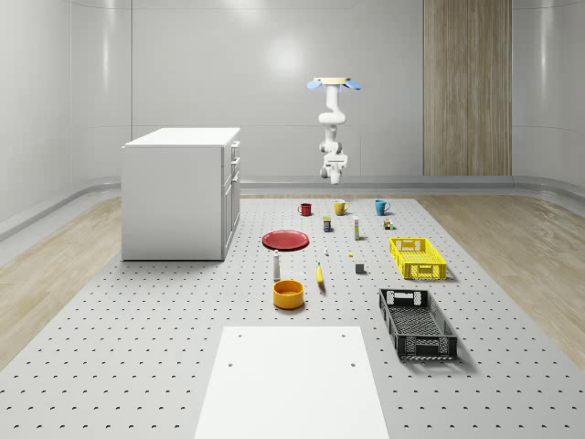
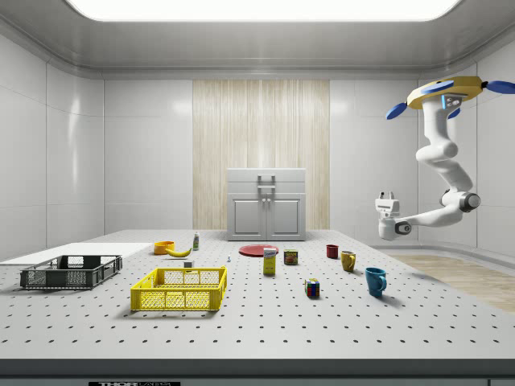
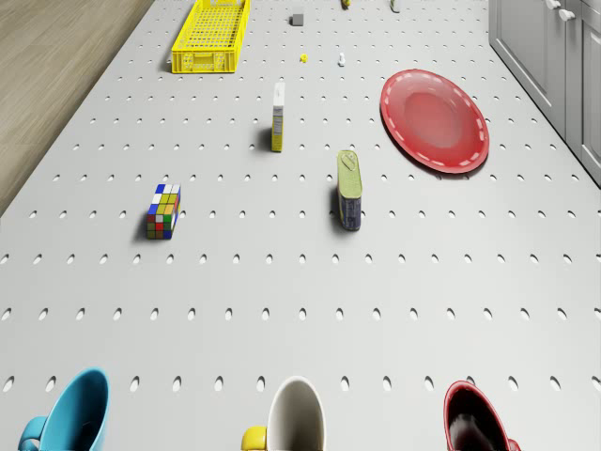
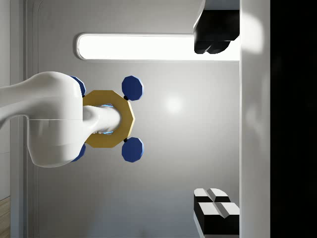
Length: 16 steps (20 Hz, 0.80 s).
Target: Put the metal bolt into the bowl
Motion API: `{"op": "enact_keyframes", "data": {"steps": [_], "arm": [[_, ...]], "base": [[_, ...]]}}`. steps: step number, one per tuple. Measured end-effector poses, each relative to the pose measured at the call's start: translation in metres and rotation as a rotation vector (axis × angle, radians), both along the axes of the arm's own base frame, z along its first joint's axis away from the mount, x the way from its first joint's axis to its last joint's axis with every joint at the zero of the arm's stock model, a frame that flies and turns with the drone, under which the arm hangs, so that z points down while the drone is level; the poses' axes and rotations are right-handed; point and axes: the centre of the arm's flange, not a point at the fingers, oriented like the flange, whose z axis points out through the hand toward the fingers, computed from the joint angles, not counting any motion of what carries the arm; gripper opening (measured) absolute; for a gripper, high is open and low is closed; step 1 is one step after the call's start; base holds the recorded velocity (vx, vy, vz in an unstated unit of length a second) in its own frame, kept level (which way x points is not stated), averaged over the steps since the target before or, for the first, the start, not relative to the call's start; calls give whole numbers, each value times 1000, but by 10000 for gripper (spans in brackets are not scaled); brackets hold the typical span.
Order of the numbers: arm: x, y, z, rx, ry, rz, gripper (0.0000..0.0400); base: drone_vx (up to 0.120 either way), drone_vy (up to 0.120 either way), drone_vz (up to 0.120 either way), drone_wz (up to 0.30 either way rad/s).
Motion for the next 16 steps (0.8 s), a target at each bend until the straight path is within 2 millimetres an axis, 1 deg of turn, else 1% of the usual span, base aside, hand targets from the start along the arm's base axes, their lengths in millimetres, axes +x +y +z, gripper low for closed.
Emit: {"op": "enact_keyframes", "data": {"steps": [16], "arm": [[-1, 0, 3, -1, -12, 0, 400]], "base": [[120, -120, 0, 0]]}}
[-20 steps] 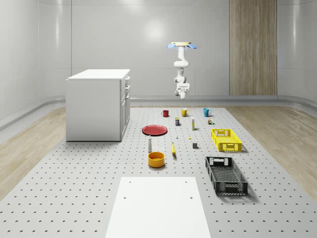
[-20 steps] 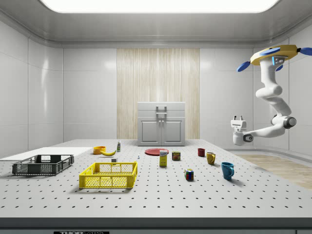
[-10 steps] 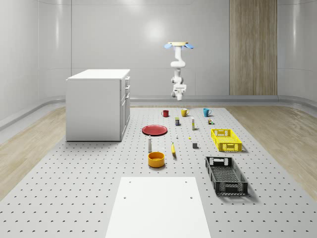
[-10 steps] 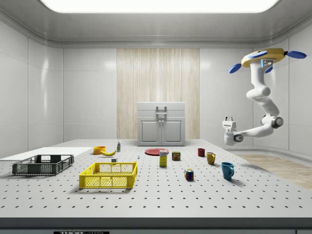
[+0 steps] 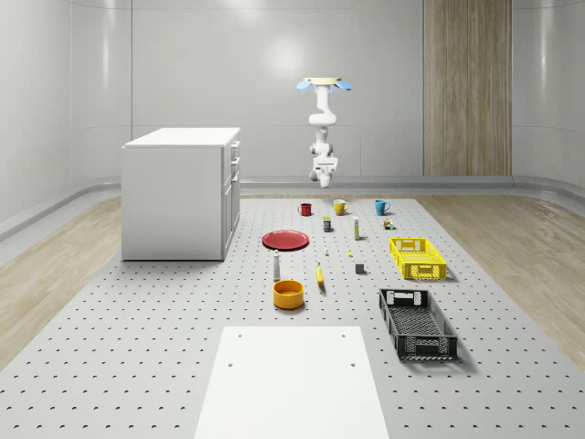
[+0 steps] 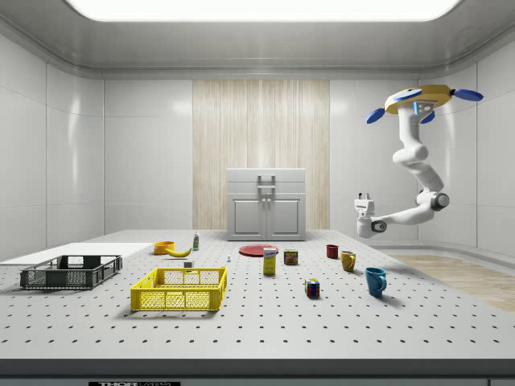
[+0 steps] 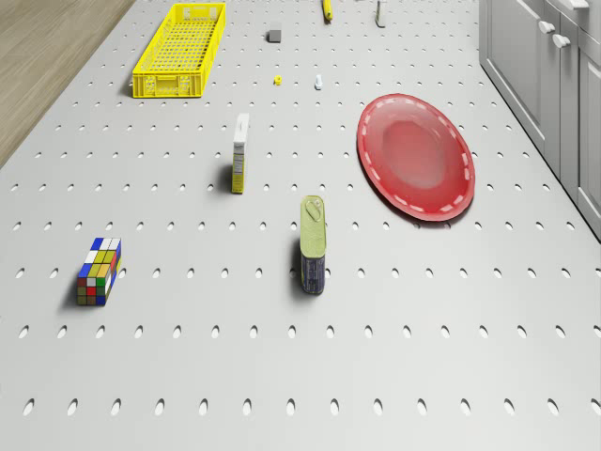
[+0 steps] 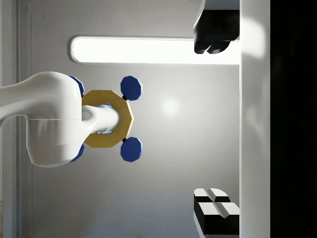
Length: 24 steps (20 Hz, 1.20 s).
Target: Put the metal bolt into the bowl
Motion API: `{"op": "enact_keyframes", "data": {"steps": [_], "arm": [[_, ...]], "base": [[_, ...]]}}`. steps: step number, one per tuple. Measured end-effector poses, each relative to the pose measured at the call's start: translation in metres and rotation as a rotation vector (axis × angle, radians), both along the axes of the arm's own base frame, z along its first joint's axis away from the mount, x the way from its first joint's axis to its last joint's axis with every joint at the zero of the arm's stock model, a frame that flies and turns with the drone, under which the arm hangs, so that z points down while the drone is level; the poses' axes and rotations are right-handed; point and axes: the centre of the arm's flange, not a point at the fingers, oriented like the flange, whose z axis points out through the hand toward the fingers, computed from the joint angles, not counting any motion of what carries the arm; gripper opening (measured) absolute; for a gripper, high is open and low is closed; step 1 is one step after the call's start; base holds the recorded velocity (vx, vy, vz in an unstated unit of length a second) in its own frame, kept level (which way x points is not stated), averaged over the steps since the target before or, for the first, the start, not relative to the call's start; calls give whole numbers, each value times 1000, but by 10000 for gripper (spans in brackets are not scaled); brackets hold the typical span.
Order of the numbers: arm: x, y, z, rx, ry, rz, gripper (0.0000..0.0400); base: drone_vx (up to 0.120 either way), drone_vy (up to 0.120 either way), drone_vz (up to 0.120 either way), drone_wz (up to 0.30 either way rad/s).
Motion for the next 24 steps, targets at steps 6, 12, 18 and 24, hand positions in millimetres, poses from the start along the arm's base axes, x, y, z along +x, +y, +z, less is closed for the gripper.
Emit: {"op": "enact_keyframes", "data": {"steps": [6, 12, 18, 24], "arm": [[0, 0, 0, -3, -5, 0, 400], [-1, 1, 0, -11, -9, 0, 400], [-1, 3, 0, -32, -14, -1, 400], [-2, 9, 0, -91, -18, -2, 400]], "base": [[120, -120, 0, 0], [120, -73, 0, 0], [120, 0, 0, 0], [120, 0, 0, 0]]}}
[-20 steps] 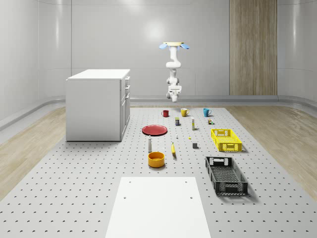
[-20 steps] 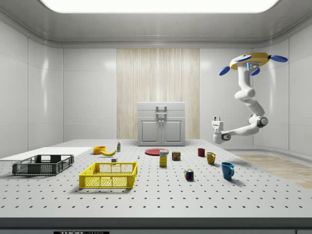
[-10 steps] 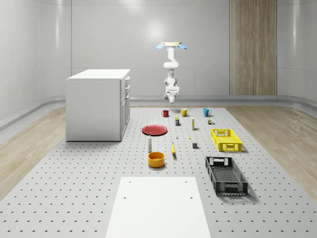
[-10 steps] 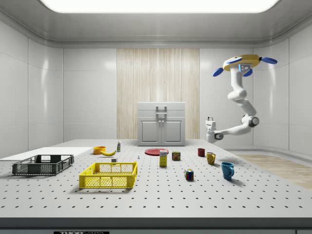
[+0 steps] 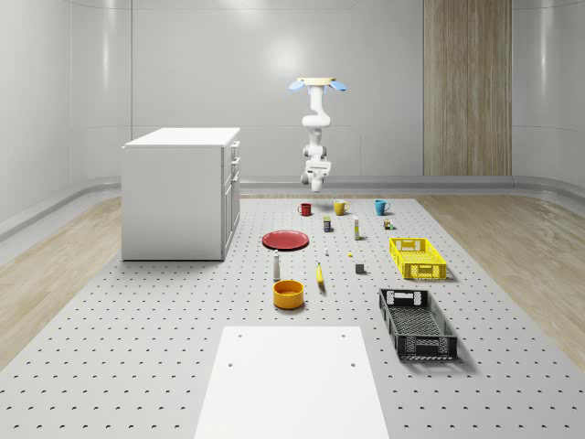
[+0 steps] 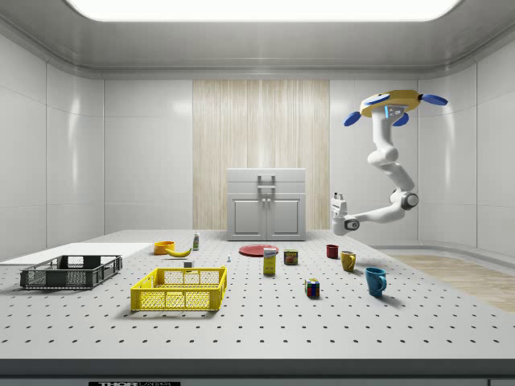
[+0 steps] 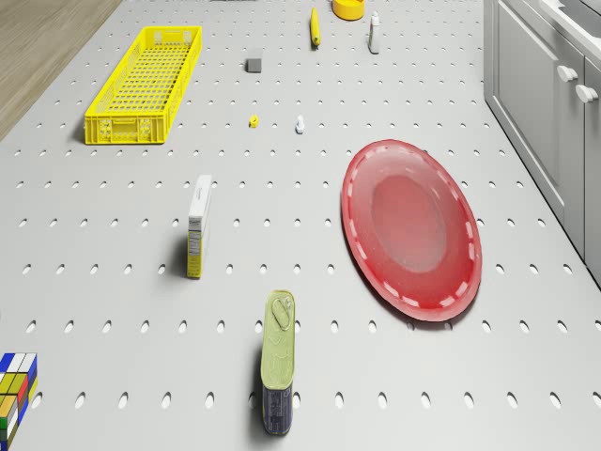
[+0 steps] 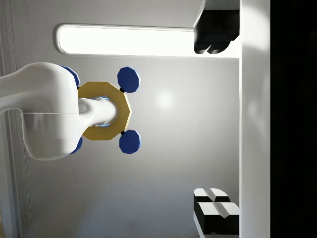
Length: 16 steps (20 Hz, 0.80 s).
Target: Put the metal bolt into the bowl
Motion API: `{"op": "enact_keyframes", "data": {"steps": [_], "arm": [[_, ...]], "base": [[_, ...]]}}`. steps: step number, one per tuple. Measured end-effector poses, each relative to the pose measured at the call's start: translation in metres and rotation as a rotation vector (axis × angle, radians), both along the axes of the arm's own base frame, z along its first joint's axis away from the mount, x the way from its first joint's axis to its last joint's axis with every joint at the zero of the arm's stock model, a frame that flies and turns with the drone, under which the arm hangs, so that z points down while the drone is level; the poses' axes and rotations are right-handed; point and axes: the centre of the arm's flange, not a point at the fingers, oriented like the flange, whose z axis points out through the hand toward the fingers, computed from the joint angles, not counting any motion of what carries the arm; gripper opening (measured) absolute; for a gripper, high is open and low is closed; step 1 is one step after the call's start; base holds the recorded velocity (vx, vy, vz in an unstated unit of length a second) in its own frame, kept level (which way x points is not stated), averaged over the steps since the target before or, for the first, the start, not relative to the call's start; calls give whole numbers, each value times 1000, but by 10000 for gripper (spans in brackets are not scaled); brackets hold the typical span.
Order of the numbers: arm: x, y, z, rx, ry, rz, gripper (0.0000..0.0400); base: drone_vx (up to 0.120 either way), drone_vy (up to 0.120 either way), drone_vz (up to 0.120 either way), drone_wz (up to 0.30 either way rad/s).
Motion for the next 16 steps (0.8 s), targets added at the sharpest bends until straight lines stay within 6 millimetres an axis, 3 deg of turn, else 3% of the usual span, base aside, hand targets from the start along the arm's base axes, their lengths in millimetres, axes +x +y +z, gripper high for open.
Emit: {"op": "enact_keyframes", "data": {"steps": [5, 9, 13, 16], "arm": [[0, 12, -2, -123, -4, -3, 400], [0, 31, -8, -327, -6, -9, 400], [0, 62, -30, -703, -8, -20, 400], [1, 84, -66, -1132, -7, -33, 400]], "base": [[120, 0, 0, 0], [120, 0, 0, 0], [120, 0, 0, 0], [120, 0, 0, 0]]}}
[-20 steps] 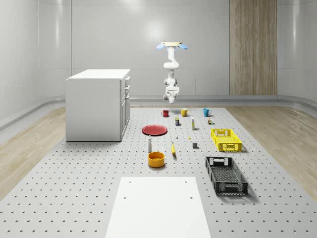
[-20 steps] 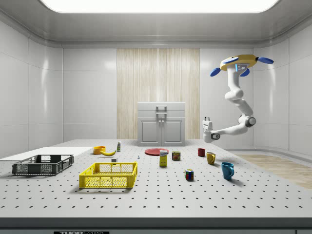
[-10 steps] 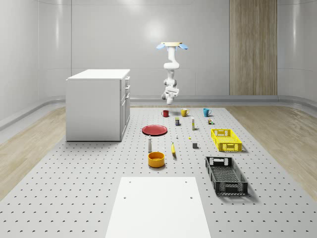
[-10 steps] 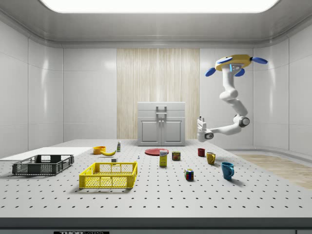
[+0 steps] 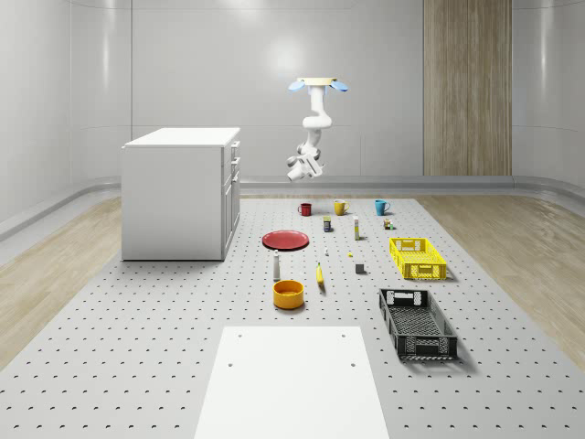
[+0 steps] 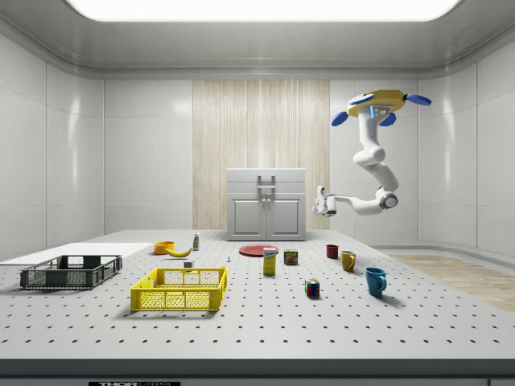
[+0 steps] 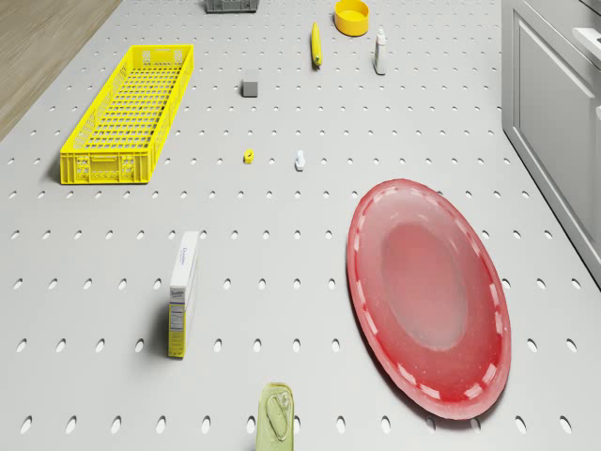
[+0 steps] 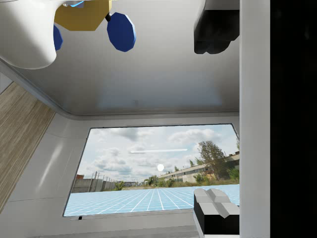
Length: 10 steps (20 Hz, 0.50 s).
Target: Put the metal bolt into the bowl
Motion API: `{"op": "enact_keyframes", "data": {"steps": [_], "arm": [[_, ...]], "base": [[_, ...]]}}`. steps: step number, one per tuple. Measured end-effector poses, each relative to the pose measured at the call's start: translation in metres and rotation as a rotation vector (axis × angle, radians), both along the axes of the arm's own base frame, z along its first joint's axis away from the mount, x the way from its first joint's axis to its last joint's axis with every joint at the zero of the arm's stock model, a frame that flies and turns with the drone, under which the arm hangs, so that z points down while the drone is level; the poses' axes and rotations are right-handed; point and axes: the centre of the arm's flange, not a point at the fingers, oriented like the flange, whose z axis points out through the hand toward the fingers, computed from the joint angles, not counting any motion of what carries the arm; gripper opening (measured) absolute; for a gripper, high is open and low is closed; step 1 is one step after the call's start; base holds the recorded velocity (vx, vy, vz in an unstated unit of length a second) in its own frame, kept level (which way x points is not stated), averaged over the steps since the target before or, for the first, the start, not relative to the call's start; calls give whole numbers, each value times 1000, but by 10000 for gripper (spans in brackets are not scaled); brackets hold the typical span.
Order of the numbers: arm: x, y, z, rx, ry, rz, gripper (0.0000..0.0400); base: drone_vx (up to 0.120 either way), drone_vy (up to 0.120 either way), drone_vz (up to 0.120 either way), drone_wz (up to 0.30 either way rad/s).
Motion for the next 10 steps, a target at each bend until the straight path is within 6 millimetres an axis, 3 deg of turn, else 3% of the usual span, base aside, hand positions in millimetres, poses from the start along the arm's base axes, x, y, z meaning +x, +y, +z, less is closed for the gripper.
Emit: {"op": "enact_keyframes", "data": {"steps": [3, 6, 10], "arm": [[2, 4, -50, -513, 0, -19, 400], [3, -15, -93, -993, 0, -37, 400], [4, -49, -122, -1440, 1, -51, 400]], "base": [[120, 0, -120, 0], [120, 0, -120, 0], [120, 0, -120, 0]]}}
